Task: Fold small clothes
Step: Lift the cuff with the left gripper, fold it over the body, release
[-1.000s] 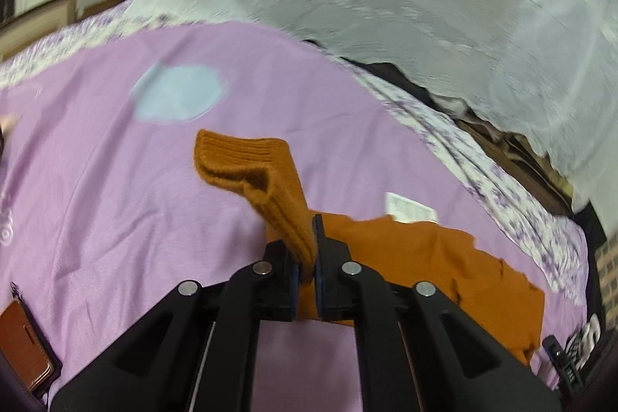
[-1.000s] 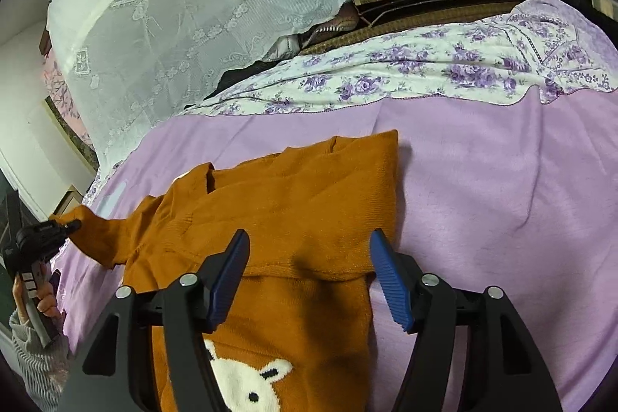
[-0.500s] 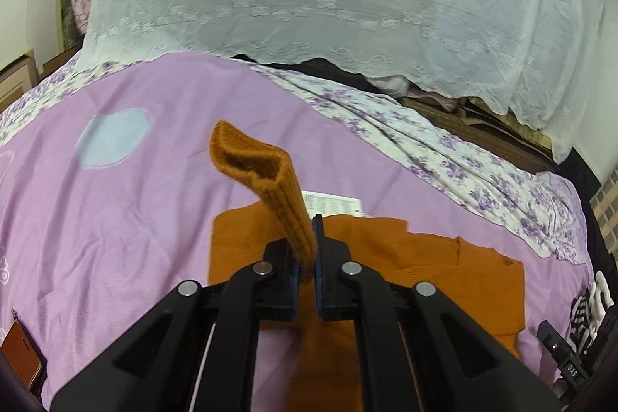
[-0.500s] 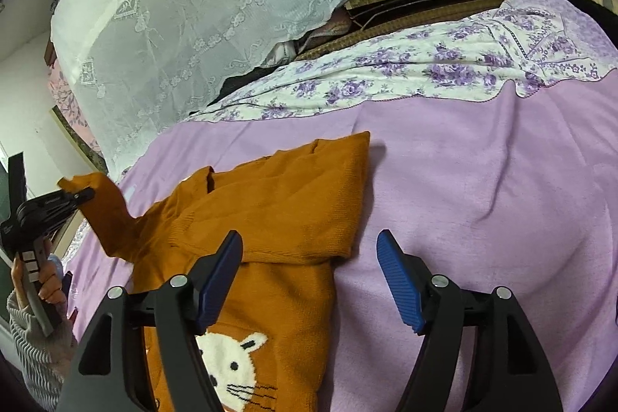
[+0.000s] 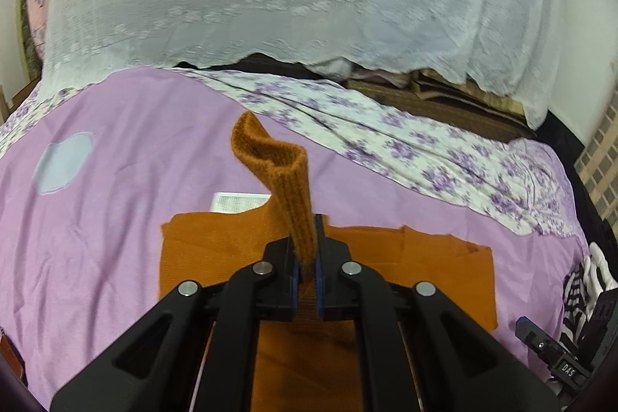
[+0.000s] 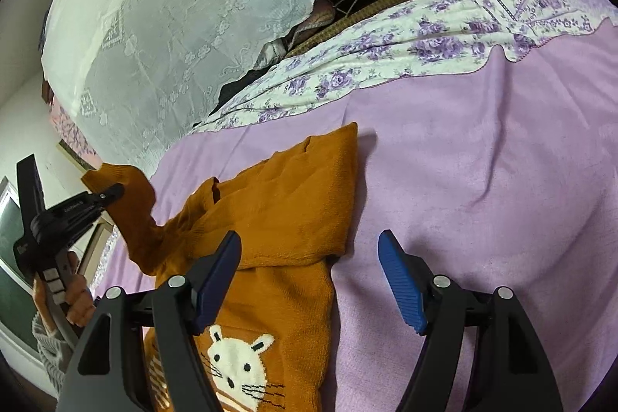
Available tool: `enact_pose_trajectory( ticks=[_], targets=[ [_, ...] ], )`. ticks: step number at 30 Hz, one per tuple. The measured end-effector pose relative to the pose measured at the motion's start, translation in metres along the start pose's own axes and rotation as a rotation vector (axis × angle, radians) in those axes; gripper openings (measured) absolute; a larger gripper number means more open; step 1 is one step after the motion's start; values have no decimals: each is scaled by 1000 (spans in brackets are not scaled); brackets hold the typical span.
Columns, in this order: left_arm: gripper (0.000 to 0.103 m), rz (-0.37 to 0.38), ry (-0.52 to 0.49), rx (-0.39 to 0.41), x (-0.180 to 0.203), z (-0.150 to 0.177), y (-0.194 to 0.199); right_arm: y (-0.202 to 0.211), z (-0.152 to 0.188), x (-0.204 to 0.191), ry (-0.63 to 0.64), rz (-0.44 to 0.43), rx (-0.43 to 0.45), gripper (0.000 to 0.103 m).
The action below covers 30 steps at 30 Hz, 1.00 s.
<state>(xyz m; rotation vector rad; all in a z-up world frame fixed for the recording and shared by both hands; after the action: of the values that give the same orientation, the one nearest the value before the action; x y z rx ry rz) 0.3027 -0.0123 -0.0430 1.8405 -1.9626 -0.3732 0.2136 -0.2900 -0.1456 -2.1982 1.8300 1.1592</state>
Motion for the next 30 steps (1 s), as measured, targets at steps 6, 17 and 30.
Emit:
enact_pose_trajectory(
  ticks=[6, 17, 30],
  targets=[
    [5, 44, -50, -26, 42, 16, -13, 3, -4, 5, -45, -6, 3, 74],
    [52, 76, -205, -168, 102, 92, -53, 5, -8, 15, -85, 9, 14, 74],
    [96, -16, -289, -34, 35, 66, -2, 9, -12, 0, -44, -66, 47, 74]
  ],
)
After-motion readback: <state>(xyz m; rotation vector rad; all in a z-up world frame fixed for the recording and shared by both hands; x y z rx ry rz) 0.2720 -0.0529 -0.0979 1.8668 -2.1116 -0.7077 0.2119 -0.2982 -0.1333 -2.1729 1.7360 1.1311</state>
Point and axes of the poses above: each gripper's, at about its wrist camera, not at the fingertips, and y roughly against the way its jaws point, x to its right, z to its underside, the point moved 8 cm from there along -y, roughly the way its jaws point, and after that the axes turned 12 degrees about x, right-handed, at the moved point
